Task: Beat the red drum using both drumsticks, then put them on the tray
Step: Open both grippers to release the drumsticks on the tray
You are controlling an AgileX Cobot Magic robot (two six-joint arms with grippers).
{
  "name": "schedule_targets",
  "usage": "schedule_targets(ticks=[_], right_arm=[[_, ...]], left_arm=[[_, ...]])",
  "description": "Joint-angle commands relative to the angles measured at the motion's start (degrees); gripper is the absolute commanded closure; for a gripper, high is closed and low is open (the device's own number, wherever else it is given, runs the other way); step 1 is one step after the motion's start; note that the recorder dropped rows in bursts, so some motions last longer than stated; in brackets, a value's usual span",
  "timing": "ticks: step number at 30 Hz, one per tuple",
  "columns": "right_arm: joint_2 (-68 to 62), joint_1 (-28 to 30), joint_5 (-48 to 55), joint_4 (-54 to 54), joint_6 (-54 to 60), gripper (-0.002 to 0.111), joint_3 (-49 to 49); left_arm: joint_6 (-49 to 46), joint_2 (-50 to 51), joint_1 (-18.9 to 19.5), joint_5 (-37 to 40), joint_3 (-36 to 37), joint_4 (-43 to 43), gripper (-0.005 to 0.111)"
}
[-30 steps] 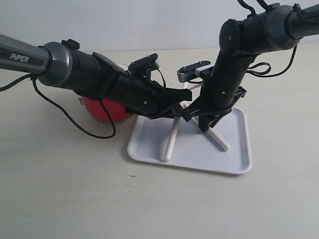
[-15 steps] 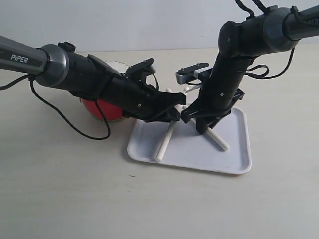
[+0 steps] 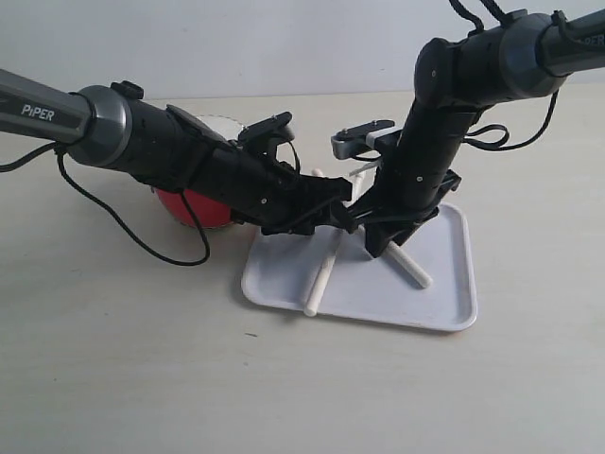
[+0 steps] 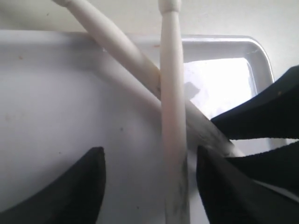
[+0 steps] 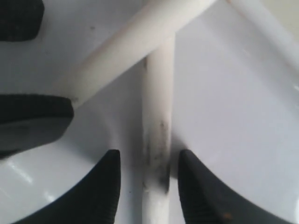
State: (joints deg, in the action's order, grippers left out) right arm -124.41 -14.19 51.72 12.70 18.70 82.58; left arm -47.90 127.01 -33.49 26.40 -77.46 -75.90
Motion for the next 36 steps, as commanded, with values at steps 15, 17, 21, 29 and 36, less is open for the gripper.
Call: schedule_targets(ticks=[15,17,21,29,36], right_arm=[[1.0,0.1,8.5,2.4,0.5,0.068,5.8],[1.6,0.1,8.8,2.4,0.5,0.068,5.8],[2.8,0.1,10.0,1.9,0.5,0.068,5.8],[5.8,0.1,10.4,1.9,0.5,0.068,5.8],[7.8,0.1,9.9,4.2,1.4,0.068,5.8]], left_arm=[[-1.2,-8.0,0.3,-0.3,0.0,-0.3,0.05],[-1.2,-8.6,0.3,0.3,0.0,-0.3,0.05],[-1.2,-9.7,0.3,1.4,0.0,-0.3,0.05],[-1.2,-11.5,0.3,2.1,0.0,-0.3,0.05],[-2.8,-13.0,0.3,1.9,0.0,0.3,0.05]])
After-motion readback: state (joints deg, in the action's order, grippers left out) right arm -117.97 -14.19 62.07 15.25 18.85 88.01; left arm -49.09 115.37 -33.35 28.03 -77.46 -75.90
